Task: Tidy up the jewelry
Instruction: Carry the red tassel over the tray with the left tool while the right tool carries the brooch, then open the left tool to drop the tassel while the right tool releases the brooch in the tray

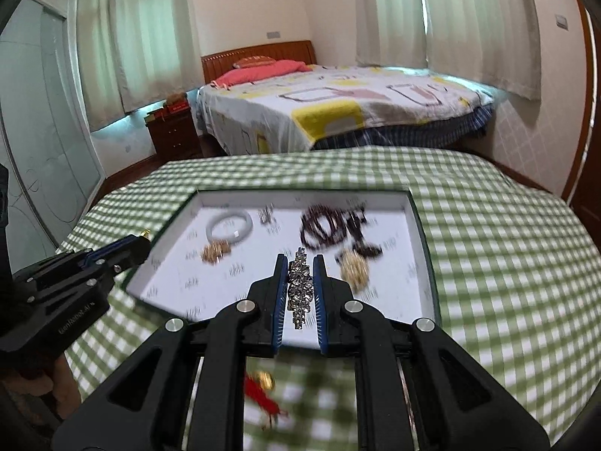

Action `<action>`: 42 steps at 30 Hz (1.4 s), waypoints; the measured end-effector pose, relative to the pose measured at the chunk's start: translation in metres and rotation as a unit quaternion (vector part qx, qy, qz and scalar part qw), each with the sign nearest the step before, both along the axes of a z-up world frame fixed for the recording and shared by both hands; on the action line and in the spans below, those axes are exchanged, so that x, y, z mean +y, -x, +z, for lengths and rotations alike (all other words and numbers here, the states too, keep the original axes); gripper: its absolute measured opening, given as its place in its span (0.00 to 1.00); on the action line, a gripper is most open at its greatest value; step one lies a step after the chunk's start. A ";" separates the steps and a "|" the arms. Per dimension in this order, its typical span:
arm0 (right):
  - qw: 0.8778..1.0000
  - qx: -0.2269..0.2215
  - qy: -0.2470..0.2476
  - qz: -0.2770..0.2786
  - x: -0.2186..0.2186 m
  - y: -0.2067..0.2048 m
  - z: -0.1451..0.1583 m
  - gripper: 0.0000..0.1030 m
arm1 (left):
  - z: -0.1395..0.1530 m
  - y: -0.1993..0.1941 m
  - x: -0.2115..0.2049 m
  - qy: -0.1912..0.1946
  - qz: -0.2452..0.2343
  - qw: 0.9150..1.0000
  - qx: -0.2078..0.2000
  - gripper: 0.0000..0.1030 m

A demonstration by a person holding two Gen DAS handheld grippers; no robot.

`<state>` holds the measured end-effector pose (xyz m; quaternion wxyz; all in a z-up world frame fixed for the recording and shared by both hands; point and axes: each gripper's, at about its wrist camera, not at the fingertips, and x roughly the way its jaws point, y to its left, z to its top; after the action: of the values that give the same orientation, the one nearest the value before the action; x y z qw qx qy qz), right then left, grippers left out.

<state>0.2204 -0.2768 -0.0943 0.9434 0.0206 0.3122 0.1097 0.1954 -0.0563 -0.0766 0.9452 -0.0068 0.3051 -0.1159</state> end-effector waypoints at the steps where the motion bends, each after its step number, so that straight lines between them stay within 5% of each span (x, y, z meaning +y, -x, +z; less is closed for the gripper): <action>1: 1.000 -0.002 -0.002 0.002 0.002 -0.005 0.001 0.14 | 0.000 -0.005 0.000 0.000 0.003 1.000 -0.002 0.14; 19: 0.996 0.086 0.029 0.012 0.028 -0.081 -0.072 0.14 | -0.066 -0.067 0.009 -0.009 0.042 0.995 0.089 0.14; 33: 0.994 0.105 0.032 0.016 0.029 -0.086 -0.077 0.16 | -0.076 -0.076 0.007 -0.011 0.040 0.991 0.126 0.16; 35: 0.994 0.102 0.032 0.014 0.029 -0.086 -0.076 0.23 | -0.076 -0.077 0.005 -0.013 0.038 0.991 0.126 0.19; 38: 0.994 0.099 0.033 0.015 0.028 -0.084 -0.075 0.28 | -0.076 -0.077 0.003 -0.019 0.041 0.991 0.124 0.37; 42: 0.995 0.095 0.035 0.016 0.028 -0.083 -0.074 0.28 | -0.076 -0.076 0.005 -0.016 0.044 0.991 0.124 0.39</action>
<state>0.3033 -0.2490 -0.1686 0.9076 -0.0072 0.4046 0.1117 0.2717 -0.0513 -0.1522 0.9044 -0.0195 0.4209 -0.0680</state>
